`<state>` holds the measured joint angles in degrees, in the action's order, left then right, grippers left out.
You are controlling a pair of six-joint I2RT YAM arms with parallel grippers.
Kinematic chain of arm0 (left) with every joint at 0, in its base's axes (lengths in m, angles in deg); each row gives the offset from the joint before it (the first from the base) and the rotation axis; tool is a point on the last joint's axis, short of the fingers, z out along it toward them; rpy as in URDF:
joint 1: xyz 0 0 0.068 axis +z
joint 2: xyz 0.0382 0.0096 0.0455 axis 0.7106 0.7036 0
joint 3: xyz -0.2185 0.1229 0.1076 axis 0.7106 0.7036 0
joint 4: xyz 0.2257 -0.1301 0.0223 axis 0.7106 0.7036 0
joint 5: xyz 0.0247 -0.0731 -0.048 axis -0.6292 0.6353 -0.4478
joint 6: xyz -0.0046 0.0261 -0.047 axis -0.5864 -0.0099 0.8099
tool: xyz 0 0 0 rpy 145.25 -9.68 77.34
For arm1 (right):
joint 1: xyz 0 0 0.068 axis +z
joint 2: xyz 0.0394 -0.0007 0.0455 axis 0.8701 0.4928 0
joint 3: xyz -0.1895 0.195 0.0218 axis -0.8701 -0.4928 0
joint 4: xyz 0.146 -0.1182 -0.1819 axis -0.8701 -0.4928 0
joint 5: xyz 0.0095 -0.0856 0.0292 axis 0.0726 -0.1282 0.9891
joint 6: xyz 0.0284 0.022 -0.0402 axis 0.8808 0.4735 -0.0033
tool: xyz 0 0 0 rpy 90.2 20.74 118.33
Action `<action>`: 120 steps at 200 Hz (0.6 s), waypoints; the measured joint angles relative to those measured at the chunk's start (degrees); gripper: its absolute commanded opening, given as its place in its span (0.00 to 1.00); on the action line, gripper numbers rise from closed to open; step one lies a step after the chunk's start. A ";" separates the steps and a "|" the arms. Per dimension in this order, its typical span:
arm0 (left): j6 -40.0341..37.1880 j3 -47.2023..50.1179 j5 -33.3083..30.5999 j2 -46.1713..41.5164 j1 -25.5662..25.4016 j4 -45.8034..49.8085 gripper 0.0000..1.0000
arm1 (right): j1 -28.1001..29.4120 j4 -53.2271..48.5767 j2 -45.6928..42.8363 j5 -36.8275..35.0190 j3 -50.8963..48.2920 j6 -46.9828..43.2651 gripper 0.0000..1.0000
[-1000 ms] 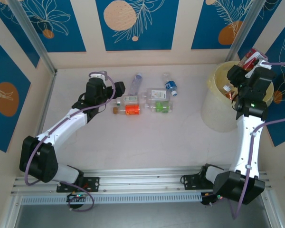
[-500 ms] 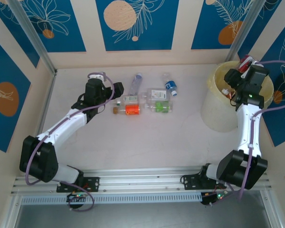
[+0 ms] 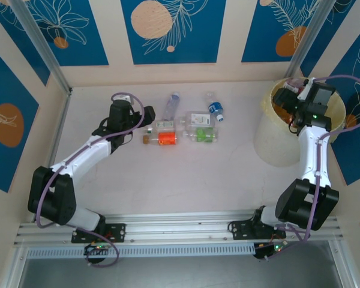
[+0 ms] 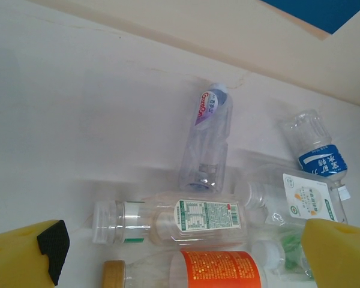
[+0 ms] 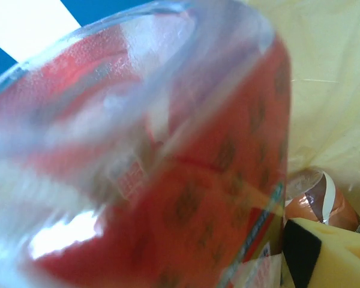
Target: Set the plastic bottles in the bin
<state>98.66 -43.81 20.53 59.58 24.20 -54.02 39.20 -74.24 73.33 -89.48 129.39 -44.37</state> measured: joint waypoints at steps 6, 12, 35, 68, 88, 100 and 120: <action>0.24 -0.02 0.02 0.13 0.04 0.07 1.00 | 0.00 0.02 -0.07 0.17 0.00 0.00 0.89; 0.31 -0.02 0.04 0.24 0.09 0.24 1.00 | 0.00 0.00 -0.22 0.26 0.00 0.00 0.89; 0.46 -0.07 0.22 0.24 0.26 0.48 1.00 | 0.00 0.26 -1.70 1.31 -0.02 0.04 0.91; 0.74 -0.13 0.44 0.24 0.48 0.50 1.00 | 0.04 4.24 -7.37 2.80 -1.75 0.07 0.93; 0.85 -0.13 0.46 0.24 0.57 0.52 1.00 | 0.07 6.32 -10.38 3.06 -2.84 0.09 0.93; 0.87 -0.13 0.46 0.24 0.63 0.66 1.00 | 0.07 7.39 -11.28 3.15 -3.28 0.07 0.94; 1.16 -0.13 0.63 0.24 0.72 0.68 1.00 | 0.04 8.41 -11.47 3.19 -3.82 0.11 0.94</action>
<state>99.82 -43.94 21.16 59.82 24.92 -53.35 39.24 -65.83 61.86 -86.29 125.56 -44.26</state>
